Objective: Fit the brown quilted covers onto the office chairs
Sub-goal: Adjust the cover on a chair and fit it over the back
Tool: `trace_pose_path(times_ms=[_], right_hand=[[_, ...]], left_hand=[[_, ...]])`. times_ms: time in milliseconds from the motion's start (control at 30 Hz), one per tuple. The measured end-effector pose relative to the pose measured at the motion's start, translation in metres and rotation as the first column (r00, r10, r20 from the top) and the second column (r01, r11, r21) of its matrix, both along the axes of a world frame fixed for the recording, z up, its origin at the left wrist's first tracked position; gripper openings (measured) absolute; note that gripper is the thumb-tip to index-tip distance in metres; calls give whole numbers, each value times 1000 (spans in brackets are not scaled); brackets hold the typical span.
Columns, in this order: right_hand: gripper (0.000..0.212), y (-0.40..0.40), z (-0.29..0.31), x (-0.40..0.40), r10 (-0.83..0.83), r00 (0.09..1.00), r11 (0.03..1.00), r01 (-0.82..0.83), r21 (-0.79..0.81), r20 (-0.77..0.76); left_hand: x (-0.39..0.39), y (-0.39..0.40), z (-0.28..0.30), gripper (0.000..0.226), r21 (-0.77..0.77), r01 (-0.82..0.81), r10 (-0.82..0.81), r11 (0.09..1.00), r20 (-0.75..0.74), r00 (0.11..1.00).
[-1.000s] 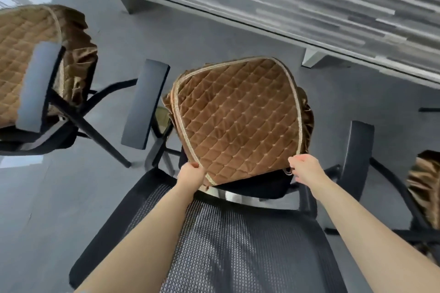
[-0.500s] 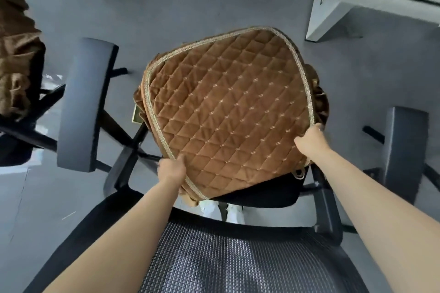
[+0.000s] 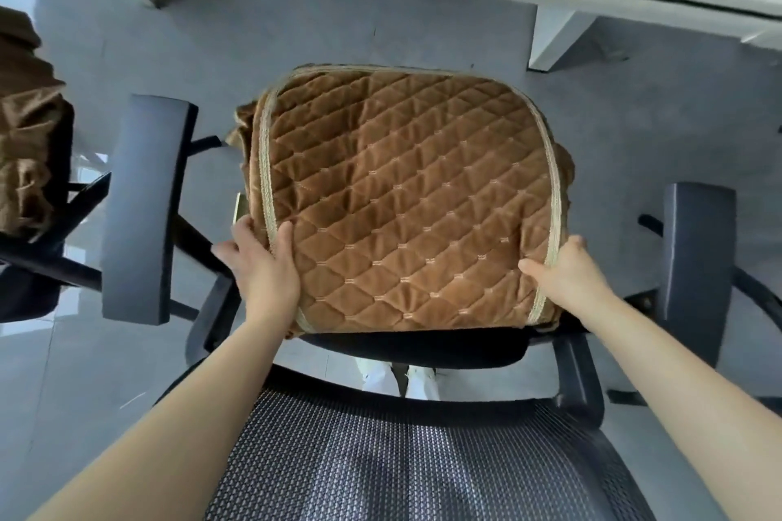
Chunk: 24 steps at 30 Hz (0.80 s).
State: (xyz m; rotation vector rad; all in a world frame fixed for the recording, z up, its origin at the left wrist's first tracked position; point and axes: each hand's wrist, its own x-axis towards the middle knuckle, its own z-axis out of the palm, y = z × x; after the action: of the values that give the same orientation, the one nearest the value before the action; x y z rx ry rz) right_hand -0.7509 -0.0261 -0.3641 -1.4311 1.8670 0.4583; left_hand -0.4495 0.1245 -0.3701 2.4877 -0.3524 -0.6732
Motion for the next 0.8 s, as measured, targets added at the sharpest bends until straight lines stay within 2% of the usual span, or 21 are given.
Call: trace_pose_path(times_ms=[67,133,200,267,367,533,633,733,800], right_hand=[[68,25,1,-11,-32,999,999,33,31,-36],[53,50,-3,-19,83,992,993,-74,88,-93],[29,65,-8,-22,262,956,963,-249,107,-132],[21,65,-12,-19,278,952,959,-267,95,-130],[28,42,-15,-3,196,978,980,-192,55,-75],[68,-23,-26,13,33,996,998,-38,-57,-80],[73,-54,-36,16,-52,996,996,47,-80,-66],[80,-63,-43,13,-79,991,995,73,-62,-106],[83,-58,-42,11,-92,989,994,84,-69,-117]], left_hand=[[4,9,-4,53,87,139,-144,986,46,989],[5,22,-17,44,315,298,-332,901,59,942],[1,29,-25,45,560,361,-409,745,-43,912],[-2,26,-24,53,645,391,-372,657,-173,912],[2,13,-25,59,588,430,-355,685,-246,902],[20,-14,-35,67,389,343,-301,855,-167,939],[34,-29,-40,72,273,285,-238,919,-192,952],[43,-35,-47,67,266,266,-215,927,-205,955],[46,-29,-49,56,260,277,-234,925,-184,955]])
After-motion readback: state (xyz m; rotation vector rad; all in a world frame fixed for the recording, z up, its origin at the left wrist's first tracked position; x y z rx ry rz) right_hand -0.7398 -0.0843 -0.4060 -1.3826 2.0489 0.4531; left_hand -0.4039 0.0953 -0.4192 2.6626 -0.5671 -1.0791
